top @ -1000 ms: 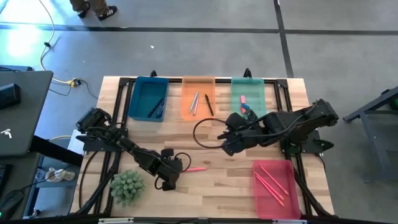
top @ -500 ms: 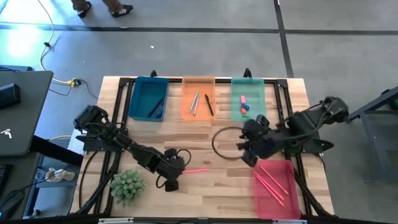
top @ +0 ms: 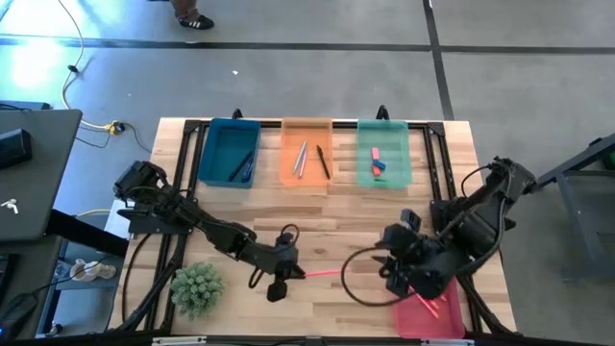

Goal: Sort crayons/erasers/pens/pencils in bins
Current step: Put the pink pencil into the pink bin

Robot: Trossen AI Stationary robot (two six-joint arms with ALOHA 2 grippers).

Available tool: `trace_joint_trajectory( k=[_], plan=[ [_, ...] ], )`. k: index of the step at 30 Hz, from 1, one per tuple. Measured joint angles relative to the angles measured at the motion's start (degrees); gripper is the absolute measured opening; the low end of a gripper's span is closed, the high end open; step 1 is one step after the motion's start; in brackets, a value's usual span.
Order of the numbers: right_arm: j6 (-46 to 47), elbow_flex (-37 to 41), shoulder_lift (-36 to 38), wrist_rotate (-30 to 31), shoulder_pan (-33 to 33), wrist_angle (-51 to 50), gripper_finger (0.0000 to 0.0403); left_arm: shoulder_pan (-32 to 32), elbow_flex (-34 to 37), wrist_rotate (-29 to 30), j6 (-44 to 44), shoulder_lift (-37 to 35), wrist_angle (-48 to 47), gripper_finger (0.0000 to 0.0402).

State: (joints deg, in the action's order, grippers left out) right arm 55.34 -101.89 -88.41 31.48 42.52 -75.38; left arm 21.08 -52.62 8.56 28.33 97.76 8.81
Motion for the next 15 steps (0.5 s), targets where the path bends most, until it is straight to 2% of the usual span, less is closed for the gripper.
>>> trace_joint_trajectory(
  k=[8,15],
  plan=[
    [-0.04,0.00,-0.71,1.29,4.20,7.20,0.0139,-2.96,-0.02,-5.40,-4.09,-0.04,14.37,0.0008],
    [1.61,0.00,0.04,10.59,9.29,7.22,0.0139,-5.29,-0.04,-10.41,-5.00,-0.09,27.68,0.0008]
  ],
)
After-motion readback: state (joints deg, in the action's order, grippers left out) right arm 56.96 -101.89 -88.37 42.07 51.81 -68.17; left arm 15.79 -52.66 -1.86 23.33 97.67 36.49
